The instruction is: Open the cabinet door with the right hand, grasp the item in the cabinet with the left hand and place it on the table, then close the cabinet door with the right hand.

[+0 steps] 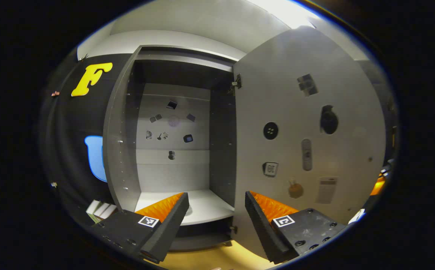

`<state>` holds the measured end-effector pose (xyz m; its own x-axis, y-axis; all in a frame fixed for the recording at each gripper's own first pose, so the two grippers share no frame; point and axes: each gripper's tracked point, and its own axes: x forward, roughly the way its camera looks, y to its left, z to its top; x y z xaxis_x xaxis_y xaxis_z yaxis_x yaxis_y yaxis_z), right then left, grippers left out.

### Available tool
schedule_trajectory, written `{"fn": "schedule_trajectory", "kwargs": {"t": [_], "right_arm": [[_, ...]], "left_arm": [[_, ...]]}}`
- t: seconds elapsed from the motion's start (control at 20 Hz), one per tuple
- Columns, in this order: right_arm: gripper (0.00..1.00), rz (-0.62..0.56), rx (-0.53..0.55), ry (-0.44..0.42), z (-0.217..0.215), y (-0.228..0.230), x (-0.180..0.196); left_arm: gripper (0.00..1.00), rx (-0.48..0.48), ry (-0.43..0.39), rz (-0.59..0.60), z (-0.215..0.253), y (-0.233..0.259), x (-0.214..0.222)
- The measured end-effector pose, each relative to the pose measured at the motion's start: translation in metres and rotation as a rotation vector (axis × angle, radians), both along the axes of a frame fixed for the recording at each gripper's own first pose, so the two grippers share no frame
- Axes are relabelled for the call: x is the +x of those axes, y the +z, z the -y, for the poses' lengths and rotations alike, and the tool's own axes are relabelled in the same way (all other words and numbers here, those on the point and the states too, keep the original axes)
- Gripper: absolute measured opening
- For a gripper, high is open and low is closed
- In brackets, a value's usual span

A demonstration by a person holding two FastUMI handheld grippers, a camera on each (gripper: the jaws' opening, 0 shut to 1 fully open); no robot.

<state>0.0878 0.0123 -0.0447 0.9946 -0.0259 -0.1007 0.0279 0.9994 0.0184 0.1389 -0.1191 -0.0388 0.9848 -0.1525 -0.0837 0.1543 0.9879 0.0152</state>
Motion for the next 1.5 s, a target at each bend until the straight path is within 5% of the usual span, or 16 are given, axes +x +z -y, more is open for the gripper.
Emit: {"fn": "schedule_trajectory", "kwargs": {"t": [0.2,0.35,0.45,0.5,0.6,0.8,1.05,1.35,1.5], "right_arm": [[0.11,0.022,0.006,0.003,0.002,0.007,-0.002],[0.06,0.065,-0.016,-0.059,0.019,0.013,0.003],[0.12,0.074,-0.024,-0.136,0.038,0.012,0.009],[0.35,0.063,-0.028,-0.184,0.047,0.008,0.008],[0.45,0.031,-0.040,-0.260,0.062,0.001,0.004],[0.99,-0.012,-0.083,-0.348,0.086,-0.007,-0.005],[0.99,-0.015,-0.078,-0.358,0.091,-0.012,-0.001],[0.95,-0.029,-0.040,-0.380,0.097,-0.023,0.007],[0.96,-0.041,-0.015,-0.387,0.092,-0.025,0.003]], "left_arm": [[0.94,0.079,0.050,-0.021,-0.023,-0.004,0.045],[0.97,0.105,0.066,-0.040,-0.040,-0.009,0.084],[0.95,0.108,0.079,-0.078,-0.051,-0.020,0.109],[0.99,0.101,0.086,-0.100,-0.057,-0.027,0.122],[0.95,0.059,0.083,-0.164,-0.062,-0.047,0.142],[0.94,0.071,0.110,-0.273,-0.074,-0.087,0.176],[0.93,0.005,0.122,-0.451,-0.080,-0.149,0.201],[0.90,0.007,0.156,-0.526,-0.088,-0.173,0.216],[0.77,0.006,0.159,-0.551,-0.086,-0.179,0.220]]}}
